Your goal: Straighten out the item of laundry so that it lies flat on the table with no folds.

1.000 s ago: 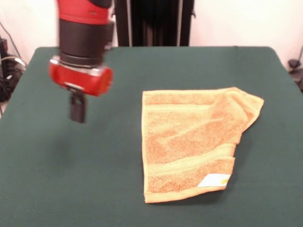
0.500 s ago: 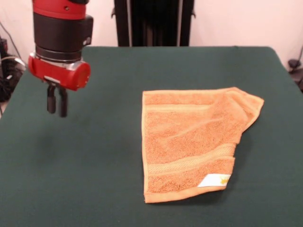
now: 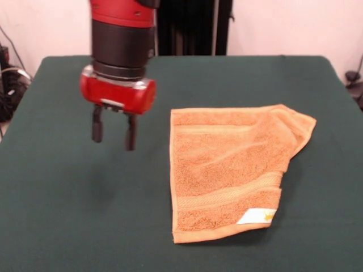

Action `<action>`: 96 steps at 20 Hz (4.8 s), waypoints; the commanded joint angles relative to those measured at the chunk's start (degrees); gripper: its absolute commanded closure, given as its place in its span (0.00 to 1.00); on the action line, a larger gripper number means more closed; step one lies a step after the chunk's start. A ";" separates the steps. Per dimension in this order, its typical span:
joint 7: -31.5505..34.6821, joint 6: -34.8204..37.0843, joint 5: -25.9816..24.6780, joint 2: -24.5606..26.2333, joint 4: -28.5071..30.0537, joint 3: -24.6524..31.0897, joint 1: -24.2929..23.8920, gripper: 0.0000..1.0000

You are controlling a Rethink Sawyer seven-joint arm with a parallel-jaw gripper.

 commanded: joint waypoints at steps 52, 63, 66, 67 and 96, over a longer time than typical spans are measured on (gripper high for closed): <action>3.52 -8.50 6.93 17.99 -5.52 5.98 6.59 0.00; 1.72 -9.51 5.00 21.17 -7.90 9.36 3.98 0.00; 2.77 -10.29 5.00 20.82 -7.20 9.20 4.35 0.00; 3.22 -10.59 5.02 20.66 -7.06 8.89 4.65 0.00; 10.94 -8.91 8.25 13.13 -0.22 -0.10 10.13 1.00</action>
